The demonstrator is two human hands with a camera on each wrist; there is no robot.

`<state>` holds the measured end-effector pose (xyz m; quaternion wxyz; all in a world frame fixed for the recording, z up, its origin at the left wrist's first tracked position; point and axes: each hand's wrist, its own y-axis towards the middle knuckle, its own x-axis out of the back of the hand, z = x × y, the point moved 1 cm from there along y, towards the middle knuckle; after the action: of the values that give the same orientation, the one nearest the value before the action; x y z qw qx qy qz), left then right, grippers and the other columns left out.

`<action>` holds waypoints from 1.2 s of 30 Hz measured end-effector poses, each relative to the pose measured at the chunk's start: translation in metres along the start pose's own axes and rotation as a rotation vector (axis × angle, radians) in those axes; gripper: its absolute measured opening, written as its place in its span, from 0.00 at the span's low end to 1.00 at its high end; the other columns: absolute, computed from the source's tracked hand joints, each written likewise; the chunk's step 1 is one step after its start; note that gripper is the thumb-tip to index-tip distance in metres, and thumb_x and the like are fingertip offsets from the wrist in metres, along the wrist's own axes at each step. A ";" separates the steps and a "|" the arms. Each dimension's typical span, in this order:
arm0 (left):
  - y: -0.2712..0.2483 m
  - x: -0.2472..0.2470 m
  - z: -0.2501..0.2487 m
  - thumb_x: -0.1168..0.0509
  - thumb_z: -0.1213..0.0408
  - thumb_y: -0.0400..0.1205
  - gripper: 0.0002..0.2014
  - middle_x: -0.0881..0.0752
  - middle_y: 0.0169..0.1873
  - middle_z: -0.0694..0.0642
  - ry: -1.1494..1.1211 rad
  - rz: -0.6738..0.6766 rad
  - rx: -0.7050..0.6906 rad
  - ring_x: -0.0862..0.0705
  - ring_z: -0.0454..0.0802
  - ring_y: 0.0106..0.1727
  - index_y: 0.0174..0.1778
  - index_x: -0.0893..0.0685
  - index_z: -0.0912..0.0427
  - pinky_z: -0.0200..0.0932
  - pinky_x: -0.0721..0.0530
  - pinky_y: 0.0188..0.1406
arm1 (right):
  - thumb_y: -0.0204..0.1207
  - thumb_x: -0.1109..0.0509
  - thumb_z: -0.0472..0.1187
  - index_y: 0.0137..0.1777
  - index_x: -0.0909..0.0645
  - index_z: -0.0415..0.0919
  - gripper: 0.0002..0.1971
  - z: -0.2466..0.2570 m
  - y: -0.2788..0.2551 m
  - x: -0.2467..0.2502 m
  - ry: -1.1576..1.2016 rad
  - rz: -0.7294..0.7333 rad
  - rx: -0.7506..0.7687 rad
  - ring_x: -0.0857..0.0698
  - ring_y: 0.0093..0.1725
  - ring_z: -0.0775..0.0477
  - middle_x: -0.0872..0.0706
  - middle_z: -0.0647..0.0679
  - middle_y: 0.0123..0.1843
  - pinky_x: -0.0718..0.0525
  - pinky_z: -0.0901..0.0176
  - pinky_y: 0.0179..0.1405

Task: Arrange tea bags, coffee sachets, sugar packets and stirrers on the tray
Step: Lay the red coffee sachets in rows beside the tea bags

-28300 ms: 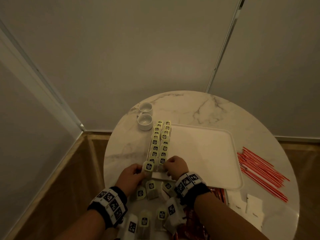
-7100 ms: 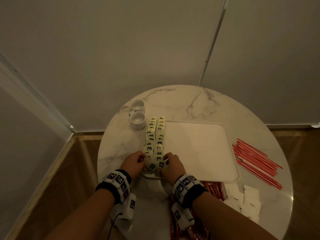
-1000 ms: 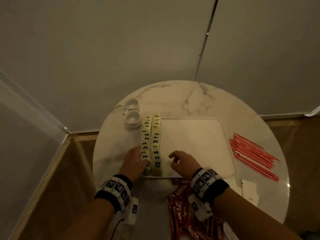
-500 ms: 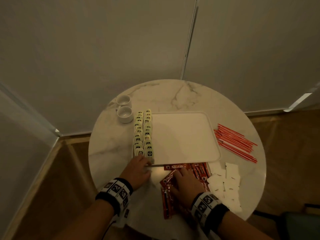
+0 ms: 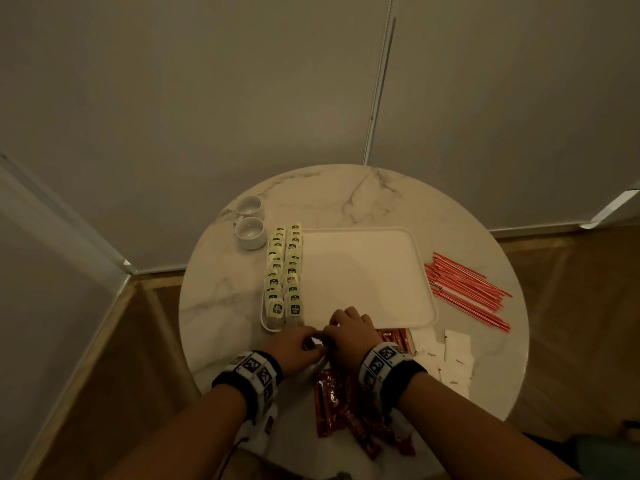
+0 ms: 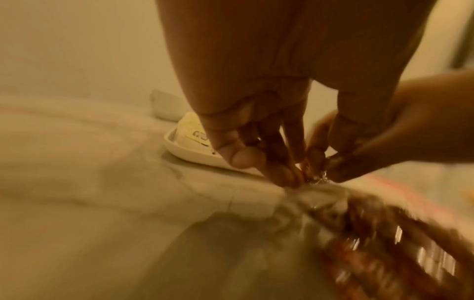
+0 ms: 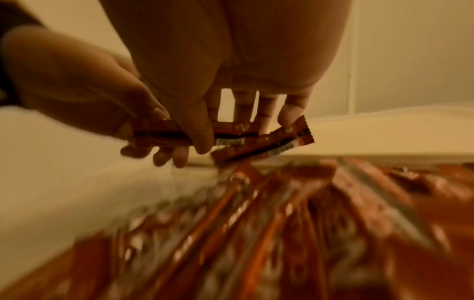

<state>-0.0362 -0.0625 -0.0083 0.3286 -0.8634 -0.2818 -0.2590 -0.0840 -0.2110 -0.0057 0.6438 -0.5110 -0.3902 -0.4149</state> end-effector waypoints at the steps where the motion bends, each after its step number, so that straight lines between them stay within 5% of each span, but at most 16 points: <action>1: 0.002 0.002 -0.002 0.34 0.58 0.82 0.16 0.14 0.49 0.52 -0.142 -0.022 0.032 0.16 0.42 0.45 0.64 0.20 0.57 0.31 0.19 0.44 | 0.79 0.37 0.54 0.65 0.21 0.52 0.17 -0.004 -0.001 0.005 0.020 -0.020 -0.012 0.32 0.68 0.43 0.25 0.48 0.65 0.31 0.46 0.66; 4: 0.005 0.008 -0.008 0.39 0.60 0.84 0.11 0.11 0.42 0.57 -0.551 -0.114 0.161 0.13 0.47 0.36 0.58 0.19 0.60 0.37 0.19 0.30 | 0.79 0.36 0.53 0.62 0.16 0.53 0.15 -0.015 -0.002 0.019 0.115 -0.082 -0.064 0.31 0.66 0.45 0.26 0.50 0.63 0.29 0.50 0.63; 6: 0.005 0.011 -0.011 0.41 0.54 0.85 0.13 0.11 0.42 0.60 -0.665 -0.182 0.162 0.13 0.50 0.34 0.54 0.20 0.60 0.42 0.20 0.31 | 0.79 0.34 0.52 0.60 0.14 0.50 0.15 -0.018 0.000 0.028 0.283 -0.069 -0.132 0.25 0.60 0.46 0.22 0.48 0.58 0.24 0.53 0.58; 10: 0.006 0.009 -0.022 0.28 0.54 0.76 0.20 0.14 0.47 0.58 -0.630 -0.262 0.064 0.12 0.48 0.39 0.56 0.28 0.56 0.35 0.19 0.31 | 0.73 0.28 0.40 0.51 0.16 0.36 0.10 -0.026 0.007 0.040 0.901 -0.132 -0.368 0.14 0.43 0.44 0.13 0.42 0.43 0.14 0.45 0.51; 14: 0.011 0.001 -0.031 0.23 0.56 0.71 0.20 0.15 0.43 0.50 -0.375 -0.297 -0.072 0.14 0.45 0.42 0.50 0.28 0.45 0.41 0.14 0.38 | 0.70 0.27 0.33 0.64 0.34 0.49 0.27 -0.030 0.008 0.042 1.238 -0.136 -0.468 0.15 0.33 0.45 0.14 0.41 0.40 0.16 0.55 0.29; 17: 0.015 0.002 -0.038 0.28 0.61 0.76 0.13 0.13 0.40 0.48 -0.260 -0.390 -0.112 0.13 0.42 0.40 0.47 0.25 0.42 0.43 0.13 0.41 | 0.74 0.28 0.35 0.63 0.29 0.43 0.20 -0.033 0.007 0.045 1.211 -0.148 -0.430 0.15 0.32 0.49 0.15 0.43 0.40 0.19 0.64 0.25; 21: 0.018 0.015 -0.045 0.34 0.69 0.81 0.03 0.11 0.37 0.58 -0.464 -0.410 -0.048 0.12 0.47 0.33 0.46 0.17 0.58 0.42 0.13 0.32 | 0.75 0.28 0.48 0.54 0.18 0.38 0.14 -0.043 0.008 0.040 1.325 -0.062 -0.396 0.13 0.40 0.43 0.13 0.44 0.45 0.13 0.54 0.35; 23: 0.019 0.021 -0.045 0.37 0.71 0.82 0.04 0.11 0.35 0.59 -0.556 -0.396 -0.004 0.13 0.47 0.29 0.47 0.16 0.65 0.40 0.15 0.28 | 0.74 0.27 0.45 0.52 0.16 0.41 0.11 -0.052 0.008 0.038 1.296 -0.044 -0.356 0.13 0.45 0.41 0.13 0.44 0.47 0.13 0.54 0.34; 29: 0.023 0.026 -0.032 0.37 0.72 0.83 0.05 0.13 0.29 0.59 -0.674 -0.348 0.142 0.18 0.46 0.23 0.44 0.16 0.67 0.36 0.20 0.22 | 0.79 0.32 0.37 0.44 0.13 0.38 0.07 -0.067 0.013 0.044 1.174 0.013 -0.228 0.23 0.24 0.51 0.16 0.47 0.29 0.23 0.60 0.26; 36: 0.032 0.020 -0.016 0.41 0.66 0.86 0.11 0.14 0.28 0.60 -0.621 -0.355 0.289 0.18 0.47 0.20 0.43 0.17 0.66 0.38 0.21 0.19 | 0.76 0.29 0.36 0.42 0.14 0.40 0.04 -0.074 0.042 0.038 0.956 -0.035 -0.267 0.17 0.37 0.51 0.11 0.45 0.40 0.21 0.69 0.29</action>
<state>-0.0053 -0.0876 0.0010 0.2960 -0.7832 -0.5468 0.0046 -0.0253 -0.2830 0.0024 0.6725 -0.3351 -0.0032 -0.6599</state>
